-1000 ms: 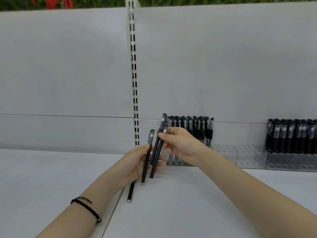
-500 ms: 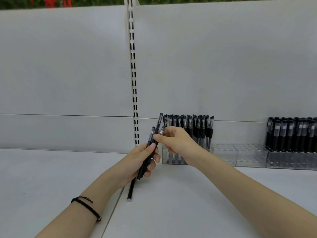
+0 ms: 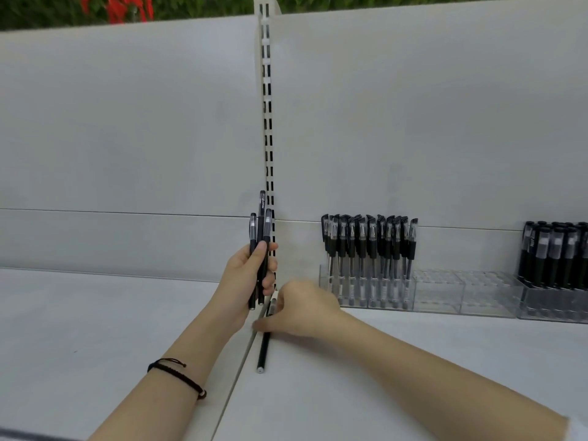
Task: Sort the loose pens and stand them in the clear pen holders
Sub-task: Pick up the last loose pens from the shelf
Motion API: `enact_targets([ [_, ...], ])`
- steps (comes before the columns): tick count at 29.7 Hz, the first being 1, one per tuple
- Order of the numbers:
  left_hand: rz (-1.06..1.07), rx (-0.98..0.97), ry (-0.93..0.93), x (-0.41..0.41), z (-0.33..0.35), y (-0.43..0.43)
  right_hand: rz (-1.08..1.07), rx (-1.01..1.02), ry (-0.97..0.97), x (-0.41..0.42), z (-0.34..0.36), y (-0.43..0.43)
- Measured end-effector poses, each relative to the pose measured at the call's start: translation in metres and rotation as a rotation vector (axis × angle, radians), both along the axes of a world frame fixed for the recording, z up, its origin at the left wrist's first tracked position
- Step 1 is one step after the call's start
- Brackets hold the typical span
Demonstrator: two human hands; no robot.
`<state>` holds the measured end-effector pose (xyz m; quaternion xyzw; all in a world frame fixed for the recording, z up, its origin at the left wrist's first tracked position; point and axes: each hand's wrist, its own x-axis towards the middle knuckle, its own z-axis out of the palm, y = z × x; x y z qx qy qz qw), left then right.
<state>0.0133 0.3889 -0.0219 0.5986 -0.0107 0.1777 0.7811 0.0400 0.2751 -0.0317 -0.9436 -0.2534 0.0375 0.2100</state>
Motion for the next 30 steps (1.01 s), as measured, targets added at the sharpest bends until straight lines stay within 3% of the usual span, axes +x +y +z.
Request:
enact_targets([
  [5, 0.079, -0.002, 0.043, 0.002, 0.001, 0.001, 0.038, 0.01, 0.214, 0.011, 0.01, -0.015],
  [9, 0.092, -0.001, 0.074, 0.002, -0.002, 0.001, 0.005, 0.053, 0.239, 0.015, 0.023, -0.028],
  [16, 0.146, 0.052, 0.14, 0.005, -0.006, -0.001, -0.052, 0.581, 0.388, 0.022, 0.04, -0.034],
  [20, -0.045, 0.132, 0.183, 0.0, -0.007, -0.006, -0.03, 0.762, 0.379, 0.025, 0.041, -0.035],
  [23, -0.184, 0.179, 0.176, -0.003, -0.009, -0.013, -0.034, 0.789, 0.338, 0.025, 0.038, -0.034],
  [30, -0.22, 0.244, 0.068, -0.006, -0.017, -0.015, 0.016, 0.755, 0.268, 0.024, 0.041, -0.039],
])
